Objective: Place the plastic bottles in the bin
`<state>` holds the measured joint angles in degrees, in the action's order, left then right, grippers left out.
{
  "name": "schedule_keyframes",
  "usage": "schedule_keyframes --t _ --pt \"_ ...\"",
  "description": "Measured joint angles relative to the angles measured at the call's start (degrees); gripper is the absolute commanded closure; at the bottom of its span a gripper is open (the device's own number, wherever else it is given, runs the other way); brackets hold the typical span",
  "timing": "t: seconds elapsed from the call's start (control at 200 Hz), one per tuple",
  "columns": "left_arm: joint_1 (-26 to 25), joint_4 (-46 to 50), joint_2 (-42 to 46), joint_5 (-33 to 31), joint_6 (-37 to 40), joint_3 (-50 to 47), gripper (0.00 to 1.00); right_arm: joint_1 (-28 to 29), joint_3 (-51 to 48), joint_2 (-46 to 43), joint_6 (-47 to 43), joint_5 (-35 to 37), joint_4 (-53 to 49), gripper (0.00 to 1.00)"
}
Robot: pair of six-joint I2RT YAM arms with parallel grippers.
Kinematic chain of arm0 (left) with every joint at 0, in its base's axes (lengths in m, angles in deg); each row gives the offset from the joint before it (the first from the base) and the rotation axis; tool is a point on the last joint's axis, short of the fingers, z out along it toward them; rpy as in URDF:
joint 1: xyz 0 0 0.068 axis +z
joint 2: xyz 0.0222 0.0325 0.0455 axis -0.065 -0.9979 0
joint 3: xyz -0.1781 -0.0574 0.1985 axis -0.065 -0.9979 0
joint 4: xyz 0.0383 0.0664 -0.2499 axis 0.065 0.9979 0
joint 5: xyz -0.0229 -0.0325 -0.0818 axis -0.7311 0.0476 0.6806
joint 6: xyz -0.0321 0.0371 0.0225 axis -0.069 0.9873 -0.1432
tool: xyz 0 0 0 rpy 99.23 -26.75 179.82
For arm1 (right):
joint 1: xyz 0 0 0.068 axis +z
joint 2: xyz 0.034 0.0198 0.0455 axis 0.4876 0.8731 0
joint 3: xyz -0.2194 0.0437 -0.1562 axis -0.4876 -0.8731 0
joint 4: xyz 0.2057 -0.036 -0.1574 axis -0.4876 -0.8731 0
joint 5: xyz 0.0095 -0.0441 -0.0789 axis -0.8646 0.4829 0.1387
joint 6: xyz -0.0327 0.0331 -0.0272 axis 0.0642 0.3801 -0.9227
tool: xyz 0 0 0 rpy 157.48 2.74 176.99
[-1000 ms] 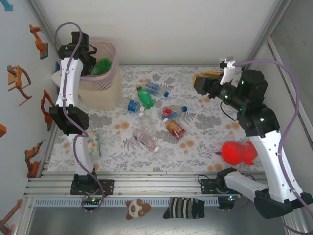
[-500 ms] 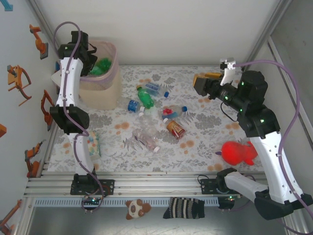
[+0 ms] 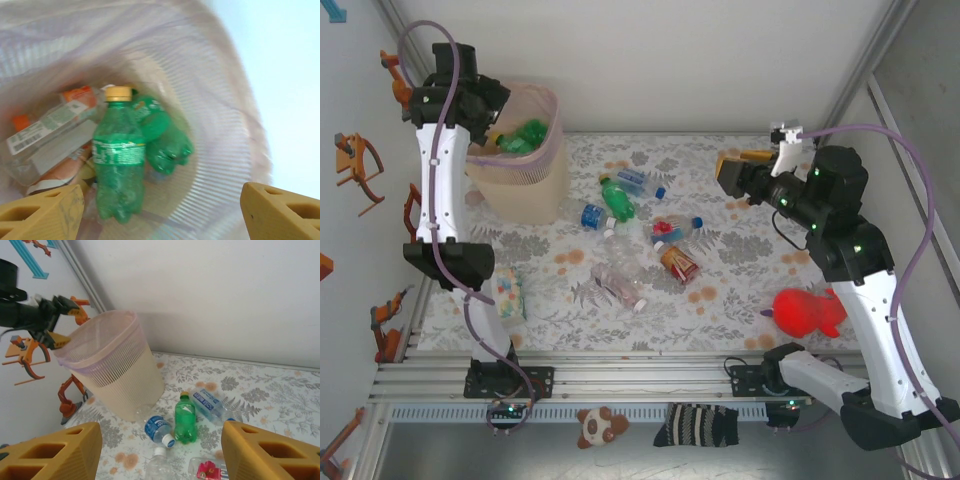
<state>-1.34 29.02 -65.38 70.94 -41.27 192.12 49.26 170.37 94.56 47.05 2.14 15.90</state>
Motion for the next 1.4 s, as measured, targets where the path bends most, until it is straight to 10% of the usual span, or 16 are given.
schedule_keyframes --t 0.691,1.402 --pt "-3.54 -37.88 35.19 27.28 24.41 -51.63 0.2 0.44 -0.02 10.82 -0.17 3.89 -11.17 0.38" --pt "-3.54 -50.03 48.39 37.88 28.2 -75.03 0.19 -0.22 -16.35 24.61 38.53 15.21 2.12 0.33"
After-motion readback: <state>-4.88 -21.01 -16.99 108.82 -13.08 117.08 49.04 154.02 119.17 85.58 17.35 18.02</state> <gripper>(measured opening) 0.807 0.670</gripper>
